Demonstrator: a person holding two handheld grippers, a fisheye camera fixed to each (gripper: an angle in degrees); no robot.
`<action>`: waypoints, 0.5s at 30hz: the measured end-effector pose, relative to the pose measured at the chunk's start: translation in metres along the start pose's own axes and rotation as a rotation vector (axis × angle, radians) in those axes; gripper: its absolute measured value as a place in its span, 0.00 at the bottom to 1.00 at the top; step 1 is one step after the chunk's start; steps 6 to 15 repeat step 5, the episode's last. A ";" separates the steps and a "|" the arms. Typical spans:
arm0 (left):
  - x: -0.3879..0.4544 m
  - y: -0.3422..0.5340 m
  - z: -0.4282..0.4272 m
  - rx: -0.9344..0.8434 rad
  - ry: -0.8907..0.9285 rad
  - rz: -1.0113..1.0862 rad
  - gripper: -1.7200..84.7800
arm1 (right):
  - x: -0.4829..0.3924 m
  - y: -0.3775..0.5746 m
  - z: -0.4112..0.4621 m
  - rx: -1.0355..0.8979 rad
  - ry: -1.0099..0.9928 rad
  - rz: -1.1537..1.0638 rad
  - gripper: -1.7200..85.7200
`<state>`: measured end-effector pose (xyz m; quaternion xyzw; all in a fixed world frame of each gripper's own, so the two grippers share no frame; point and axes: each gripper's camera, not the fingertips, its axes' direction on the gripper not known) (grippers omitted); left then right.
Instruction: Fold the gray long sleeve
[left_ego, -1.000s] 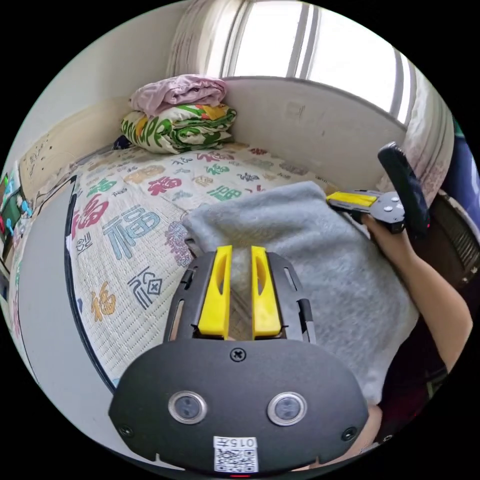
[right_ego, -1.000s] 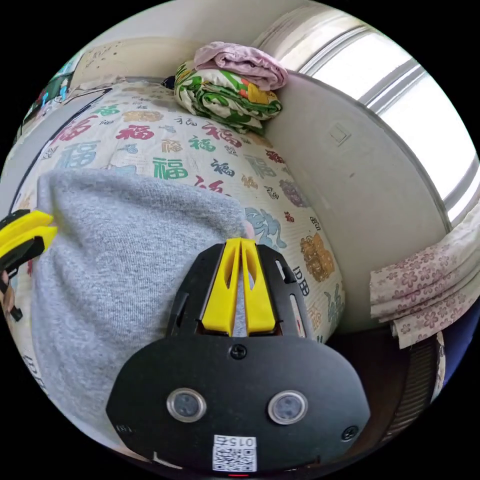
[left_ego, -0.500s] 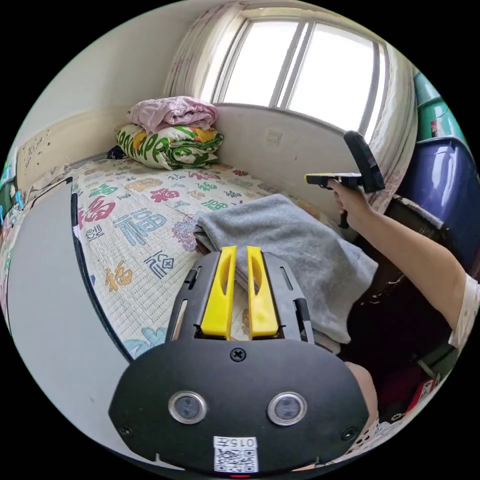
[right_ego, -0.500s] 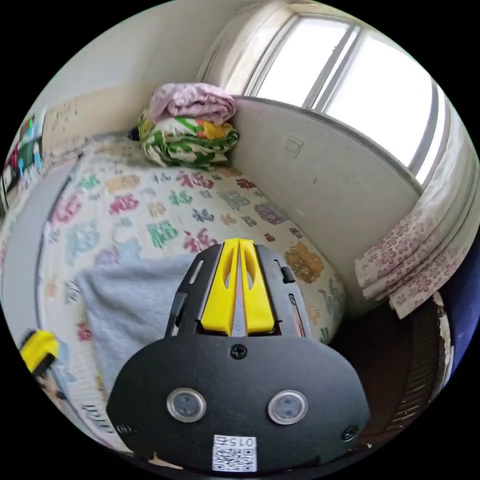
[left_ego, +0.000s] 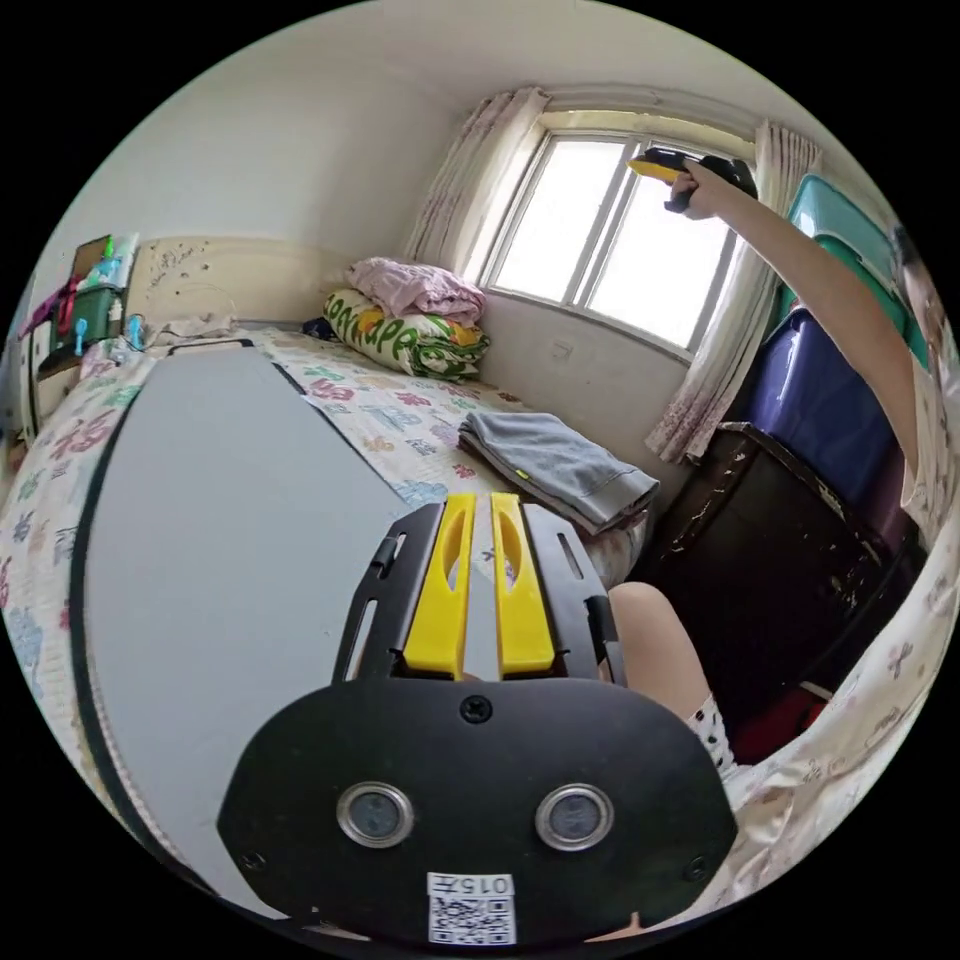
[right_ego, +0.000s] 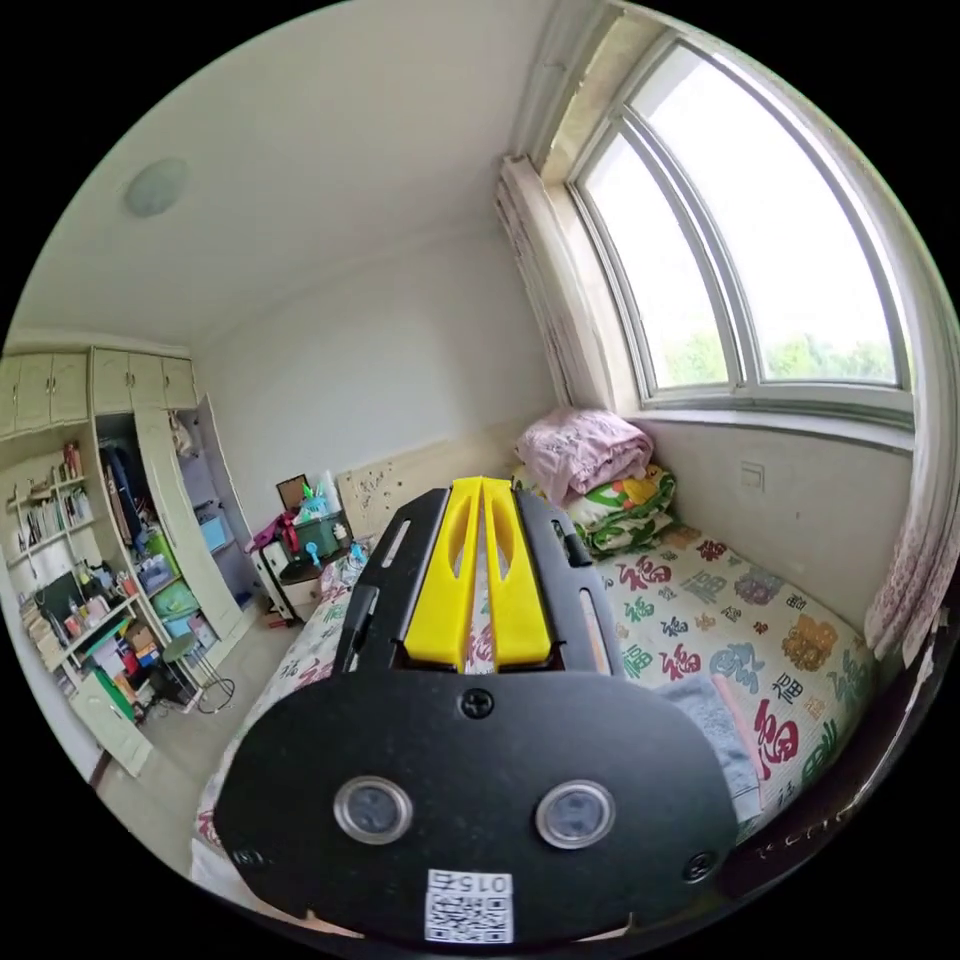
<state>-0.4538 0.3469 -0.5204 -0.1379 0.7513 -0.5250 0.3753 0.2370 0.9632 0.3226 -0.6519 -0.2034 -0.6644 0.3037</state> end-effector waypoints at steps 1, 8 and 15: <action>-0.001 0.016 -0.017 0.016 -0.049 0.010 0.03 | -0.013 0.017 -0.012 0.049 0.004 -0.025 0.01; -0.002 0.085 -0.090 0.148 -0.276 0.020 0.02 | -0.053 0.110 -0.062 0.295 -0.101 -0.221 0.01; -0.002 0.085 -0.090 0.148 -0.276 0.020 0.02 | -0.053 0.110 -0.062 0.295 -0.101 -0.221 0.01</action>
